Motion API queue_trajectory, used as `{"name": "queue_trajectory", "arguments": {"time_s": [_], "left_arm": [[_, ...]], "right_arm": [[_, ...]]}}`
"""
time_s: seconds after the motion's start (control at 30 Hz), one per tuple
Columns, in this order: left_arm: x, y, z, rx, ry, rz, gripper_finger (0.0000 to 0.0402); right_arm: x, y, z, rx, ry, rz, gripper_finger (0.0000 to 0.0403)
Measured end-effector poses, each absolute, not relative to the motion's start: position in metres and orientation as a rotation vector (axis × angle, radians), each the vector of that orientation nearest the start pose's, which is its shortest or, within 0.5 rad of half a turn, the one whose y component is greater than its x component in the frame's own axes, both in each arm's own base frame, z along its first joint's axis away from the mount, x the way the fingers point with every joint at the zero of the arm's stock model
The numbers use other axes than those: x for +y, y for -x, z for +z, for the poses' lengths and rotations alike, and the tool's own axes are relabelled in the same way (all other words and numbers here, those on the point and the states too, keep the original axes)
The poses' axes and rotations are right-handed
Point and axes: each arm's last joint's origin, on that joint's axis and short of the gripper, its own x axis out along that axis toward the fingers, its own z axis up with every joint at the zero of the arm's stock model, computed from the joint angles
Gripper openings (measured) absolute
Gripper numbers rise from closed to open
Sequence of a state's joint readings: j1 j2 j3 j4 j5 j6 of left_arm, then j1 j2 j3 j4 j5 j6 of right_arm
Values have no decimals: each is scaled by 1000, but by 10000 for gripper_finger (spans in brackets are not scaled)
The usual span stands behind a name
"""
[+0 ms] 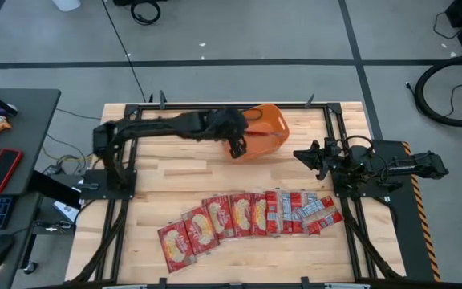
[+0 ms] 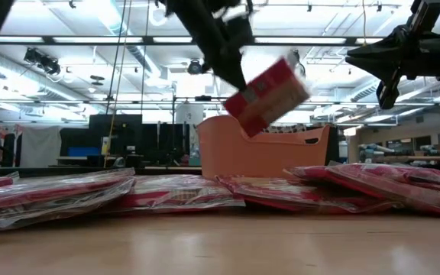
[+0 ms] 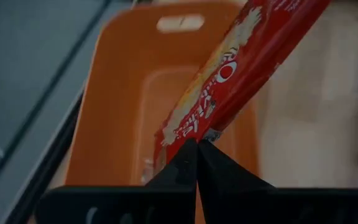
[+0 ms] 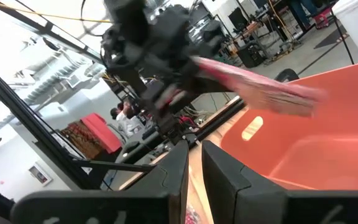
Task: Sort popcorn bags into baskets
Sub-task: Put the red popcorn bag into the orange bin
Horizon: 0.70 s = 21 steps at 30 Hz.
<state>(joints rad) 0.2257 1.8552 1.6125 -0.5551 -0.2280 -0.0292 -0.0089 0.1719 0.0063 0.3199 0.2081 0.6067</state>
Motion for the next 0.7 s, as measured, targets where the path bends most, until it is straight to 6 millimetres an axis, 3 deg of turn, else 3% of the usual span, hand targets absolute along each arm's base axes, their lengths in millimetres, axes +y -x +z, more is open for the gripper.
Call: {"name": "queue_trajectory", "arguments": {"time_s": [0.37,0.53,0.7], "left_arm": [[161,-408,252,919,259,531,8],[173,-407,248,882,355,606,9],[168,-412,247,858,373,605,34]], "right_arm": [[-7,-106,182,-214,-618,-162,52],[-7,-106,182,-214,-618,-161,52],[-7,-106,182,-214,-618,-161,52]]}}
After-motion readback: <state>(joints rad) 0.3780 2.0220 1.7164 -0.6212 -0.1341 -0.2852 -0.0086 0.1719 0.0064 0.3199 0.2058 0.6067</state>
